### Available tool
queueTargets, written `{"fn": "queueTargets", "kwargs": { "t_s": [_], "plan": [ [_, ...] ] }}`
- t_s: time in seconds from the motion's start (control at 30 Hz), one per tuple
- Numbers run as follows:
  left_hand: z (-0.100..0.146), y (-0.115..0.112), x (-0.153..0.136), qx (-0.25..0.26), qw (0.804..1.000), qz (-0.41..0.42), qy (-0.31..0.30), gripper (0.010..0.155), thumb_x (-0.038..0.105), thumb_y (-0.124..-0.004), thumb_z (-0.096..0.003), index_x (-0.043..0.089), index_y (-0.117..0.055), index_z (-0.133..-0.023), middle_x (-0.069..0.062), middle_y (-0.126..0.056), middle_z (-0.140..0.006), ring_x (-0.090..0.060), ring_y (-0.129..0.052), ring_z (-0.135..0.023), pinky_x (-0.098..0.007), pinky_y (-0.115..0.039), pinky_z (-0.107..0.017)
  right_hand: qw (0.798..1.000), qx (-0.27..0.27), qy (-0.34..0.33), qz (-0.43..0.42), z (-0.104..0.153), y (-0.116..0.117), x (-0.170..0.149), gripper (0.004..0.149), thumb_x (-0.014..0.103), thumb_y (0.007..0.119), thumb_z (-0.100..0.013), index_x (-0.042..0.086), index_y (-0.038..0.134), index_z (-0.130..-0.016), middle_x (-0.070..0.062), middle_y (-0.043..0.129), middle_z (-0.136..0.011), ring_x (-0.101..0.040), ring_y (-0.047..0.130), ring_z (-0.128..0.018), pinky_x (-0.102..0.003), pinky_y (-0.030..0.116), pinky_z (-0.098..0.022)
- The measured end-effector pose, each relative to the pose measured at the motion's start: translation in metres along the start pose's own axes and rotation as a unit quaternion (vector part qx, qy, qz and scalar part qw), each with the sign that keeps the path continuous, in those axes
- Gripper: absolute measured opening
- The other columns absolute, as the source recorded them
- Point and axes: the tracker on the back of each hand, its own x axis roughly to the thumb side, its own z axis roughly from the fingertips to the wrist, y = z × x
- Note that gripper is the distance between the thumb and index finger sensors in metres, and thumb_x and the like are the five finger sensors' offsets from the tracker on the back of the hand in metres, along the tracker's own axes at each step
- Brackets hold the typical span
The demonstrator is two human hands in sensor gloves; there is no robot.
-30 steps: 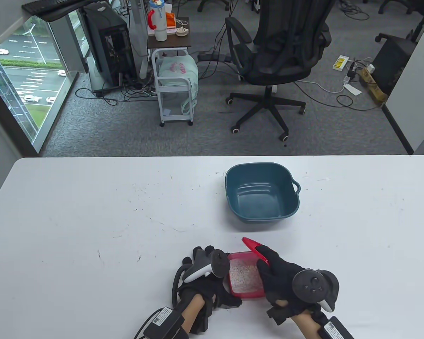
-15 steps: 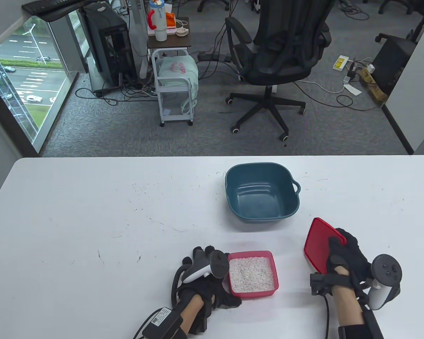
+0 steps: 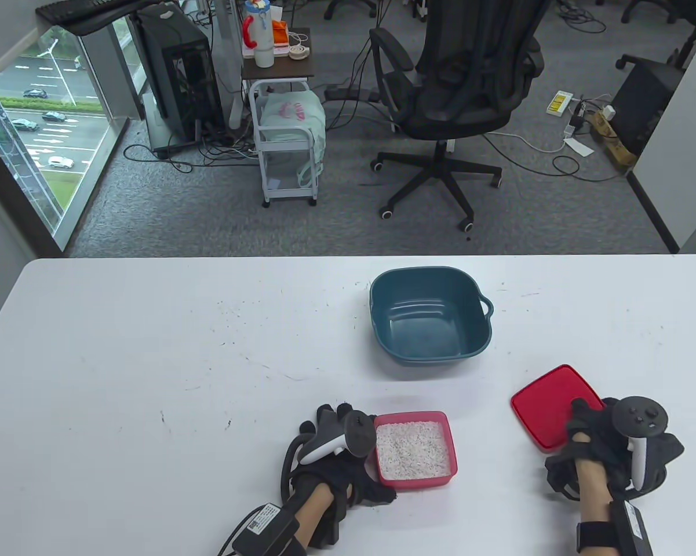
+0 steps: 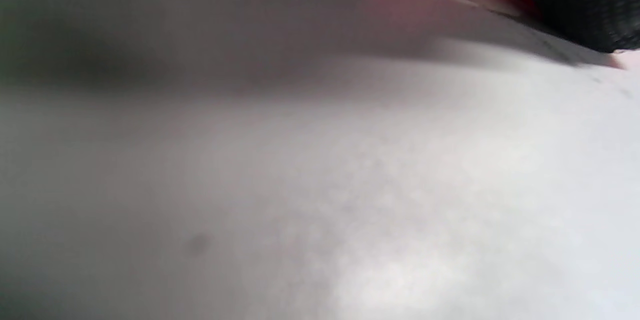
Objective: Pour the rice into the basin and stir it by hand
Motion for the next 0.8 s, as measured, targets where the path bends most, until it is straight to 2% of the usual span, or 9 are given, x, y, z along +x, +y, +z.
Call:
{"fn": "queueTargets", "kwargs": {
  "t_s": [0.1,0.2,0.23,0.27,0.3,0.4,0.63,0.73,0.8],
  "plan": [
    [0.000,0.000,0.000,0.000,1.000,0.000,-0.001,0.129,0.079,-0.082,-0.0223,0.031,-0.003,-0.113,-0.024,0.014,-0.110,-0.063,0.012,-0.095,-0.082,-0.005,-0.059,0.996,0.033,0.038,0.070,-0.008,0.005,-0.005,0.068,0.046,0.087,-0.028,0.000,0.082,-0.077,-0.029,0.061,-0.091,-0.050,0.074,-0.071,-0.061,0.069,-0.050],
    [0.000,0.000,0.000,0.000,1.000,0.000,0.000,0.129,0.079,-0.082,-0.0225,0.031,-0.003,-0.112,-0.024,0.014,-0.110,-0.063,0.012,-0.095,-0.082,-0.005,-0.059,0.994,0.027,0.037,0.102,-0.007,0.006,-0.001,0.069,0.046,0.087,-0.028,-0.001,0.081,-0.078,-0.029,0.060,-0.092,-0.051,0.072,-0.072,-0.063,0.067,-0.050],
    [0.000,0.000,0.000,0.000,1.000,0.000,0.000,0.129,0.079,-0.082,-0.0223,0.031,-0.003,-0.113,-0.024,0.014,-0.110,-0.063,0.012,-0.095,-0.082,-0.005,-0.059,0.990,0.024,0.041,0.132,-0.007,0.008,-0.001,0.071,0.047,0.087,-0.028,0.000,0.079,-0.080,-0.029,0.059,-0.092,-0.052,0.071,-0.072,-0.063,0.067,-0.051],
    [0.000,0.000,0.000,0.000,1.000,-0.001,-0.001,0.129,0.079,-0.082,-0.0224,0.031,-0.003,-0.112,-0.024,0.014,-0.110,-0.063,0.012,-0.095,-0.082,-0.005,-0.058,0.981,0.008,0.046,0.189,-0.007,0.011,0.001,0.065,0.044,0.086,-0.030,0.003,0.076,-0.080,-0.028,0.058,-0.093,-0.052,0.071,-0.073,-0.063,0.066,-0.052],
    [0.000,0.000,0.000,0.000,1.000,-0.001,-0.001,0.129,0.079,-0.082,-0.0226,0.031,-0.003,-0.113,-0.024,0.014,-0.110,-0.063,0.012,-0.095,-0.082,-0.005,-0.059,0.976,-0.024,0.036,0.212,-0.005,0.010,0.002,0.063,0.045,0.084,-0.030,0.005,0.078,-0.079,-0.026,0.062,-0.091,-0.049,0.075,-0.072,-0.062,0.069,-0.052],
    [0.000,0.000,0.000,0.003,1.000,-0.004,-0.001,0.129,0.079,-0.081,-0.0221,0.031,-0.003,-0.113,-0.024,0.014,-0.111,-0.063,0.011,-0.095,-0.082,-0.005,-0.059,0.981,0.010,0.025,0.190,-0.006,0.011,0.006,0.062,0.041,0.086,-0.032,0.004,0.077,-0.081,-0.027,0.063,-0.091,-0.051,0.074,-0.072,-0.063,0.068,-0.051],
    [0.003,0.004,-0.001,0.010,1.000,-0.023,-0.009,0.127,0.076,-0.083,-0.0223,0.029,-0.008,-0.114,-0.024,0.008,-0.114,-0.065,0.005,-0.098,-0.083,-0.010,-0.063,0.972,-0.033,-0.005,0.231,0.004,0.007,0.015,0.066,0.044,0.088,-0.030,0.006,0.076,-0.083,-0.026,0.065,-0.091,-0.049,0.077,-0.071,-0.062,0.070,-0.051],
    [0.012,0.016,-0.007,0.016,0.996,-0.080,-0.023,0.127,0.076,-0.084,-0.0222,0.026,-0.015,-0.116,-0.023,-0.001,-0.118,-0.062,-0.003,-0.103,-0.081,-0.018,-0.069,0.977,-0.060,-0.057,0.196,0.017,-0.001,0.028,0.066,0.042,0.087,-0.032,0.006,0.075,-0.086,-0.026,0.065,-0.091,-0.049,0.078,-0.070,-0.061,0.071,-0.050],
    [0.028,0.030,-0.015,0.067,0.994,-0.089,-0.022,0.126,0.075,-0.084,-0.0222,0.023,-0.021,-0.117,-0.024,-0.007,-0.119,-0.062,-0.010,-0.106,-0.081,-0.024,-0.071,0.979,-0.069,-0.117,0.150,0.031,-0.006,0.041,0.065,0.039,0.086,-0.033,0.006,0.074,-0.087,-0.026,0.066,-0.090,-0.048,0.080,-0.068,-0.059,0.073,-0.048]
  ]
}}
